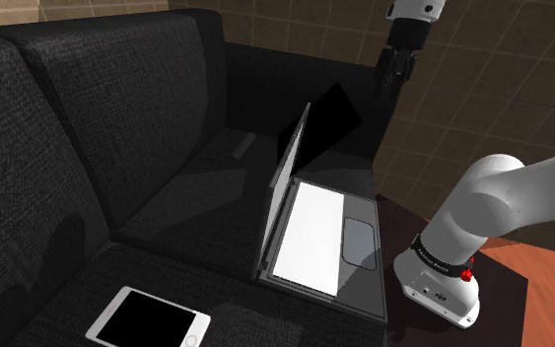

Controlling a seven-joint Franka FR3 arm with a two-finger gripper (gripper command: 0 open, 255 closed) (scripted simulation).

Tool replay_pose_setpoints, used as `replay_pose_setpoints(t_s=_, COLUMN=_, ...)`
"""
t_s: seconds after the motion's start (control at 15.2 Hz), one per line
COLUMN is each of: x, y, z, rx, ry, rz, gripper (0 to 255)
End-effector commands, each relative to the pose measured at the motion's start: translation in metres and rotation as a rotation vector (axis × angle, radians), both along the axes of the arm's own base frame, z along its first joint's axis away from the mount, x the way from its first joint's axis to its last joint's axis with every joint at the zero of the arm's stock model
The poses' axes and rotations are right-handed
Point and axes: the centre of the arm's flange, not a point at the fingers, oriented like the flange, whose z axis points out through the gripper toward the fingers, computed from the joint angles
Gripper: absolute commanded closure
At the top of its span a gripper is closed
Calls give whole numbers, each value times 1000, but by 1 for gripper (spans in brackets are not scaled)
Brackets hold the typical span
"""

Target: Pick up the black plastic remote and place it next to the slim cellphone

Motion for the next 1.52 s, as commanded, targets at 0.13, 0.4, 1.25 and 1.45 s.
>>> replay_pose_setpoints(t_s=0.13, x=15, y=18, z=-12, rx=-6, ry=3, rz=-58, gripper=0)
replay_pose_setpoints(t_s=0.4, x=47, y=51, z=-36, rx=-18, ry=8, rz=-173, gripper=0)
replay_pose_setpoints(t_s=1.25, x=173, y=127, z=-118, rx=-57, ry=26, rz=-549, gripper=0)
replay_pose_setpoints(t_s=1.45, x=205, y=137, z=-138, rx=-66, ry=30, rz=-636, gripper=0)
